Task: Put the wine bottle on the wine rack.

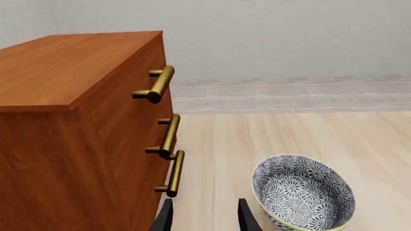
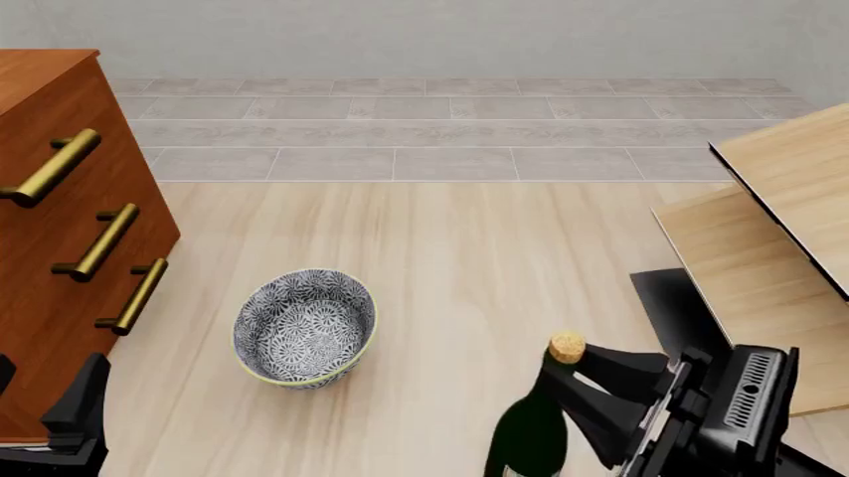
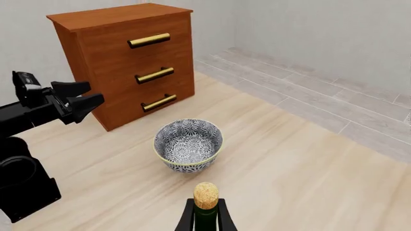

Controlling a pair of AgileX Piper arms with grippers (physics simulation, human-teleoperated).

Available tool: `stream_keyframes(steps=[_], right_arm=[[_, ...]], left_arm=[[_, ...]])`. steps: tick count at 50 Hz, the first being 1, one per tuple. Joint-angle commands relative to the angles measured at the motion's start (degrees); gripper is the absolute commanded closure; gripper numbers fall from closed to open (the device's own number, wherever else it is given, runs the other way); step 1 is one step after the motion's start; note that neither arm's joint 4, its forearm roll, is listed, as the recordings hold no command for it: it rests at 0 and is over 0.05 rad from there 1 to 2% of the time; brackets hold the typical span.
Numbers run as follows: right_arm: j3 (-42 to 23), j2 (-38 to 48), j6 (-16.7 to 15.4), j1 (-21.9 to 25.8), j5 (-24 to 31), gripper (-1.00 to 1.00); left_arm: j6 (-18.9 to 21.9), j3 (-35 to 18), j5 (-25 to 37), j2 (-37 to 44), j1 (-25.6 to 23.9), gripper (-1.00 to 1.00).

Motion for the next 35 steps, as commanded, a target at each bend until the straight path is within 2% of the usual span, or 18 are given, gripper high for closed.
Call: stream_keyframes(steps=[1,4,5,6,9,12,13,14,15,16,35], right_arm=[[-2.3,-2.4,-0.3,-0.7,3.0,1.0],[-2.9,-3.8,-0.3,-0.6,4.4,1.0],[-3.0,-4.0,-0.6,-2.5,5.0,1.0],[-3.3,-3.5,-1.5,-2.0,5.0,1.0],[-4.0,-5.7,-0.7,-3.2,6.8,1.0],[-4.7,-6.7,-1.9,-3.1,7.8,1.0],[-5.0,-8.0,-0.5,-4.0,8.6,1.0],[-5.3,-8.3,-0.7,-4.5,9.0,1.0],[-5.3,-8.3,-0.7,-4.5,9.0,1.0],[-5.8,-8.3,-2.0,-4.5,9.3,1.0],[-9.9,-8.7,-3.8,-7.7,13.9,1.0]], left_arm=[[-0.1,0.0,-0.7,0.4,-0.1,-1.0],[-0.1,0.0,-0.9,0.6,-0.1,-1.0],[-0.2,0.0,-0.7,0.5,-0.2,-1.0],[-0.4,0.0,-0.7,0.7,-0.2,-1.0],[-0.4,0.0,-0.1,0.2,-0.4,-1.0],[-0.4,0.0,0.3,-0.2,-0.3,-1.0],[-0.4,0.0,0.5,-0.4,-0.3,-1.0],[-0.3,0.0,0.6,-0.5,-0.3,-1.0],[-0.3,0.0,0.6,-0.5,-0.3,-1.0],[-0.5,0.0,0.9,-0.7,-0.2,-1.0],[-1.1,0.0,1.0,-0.8,-0.3,-1.0]])
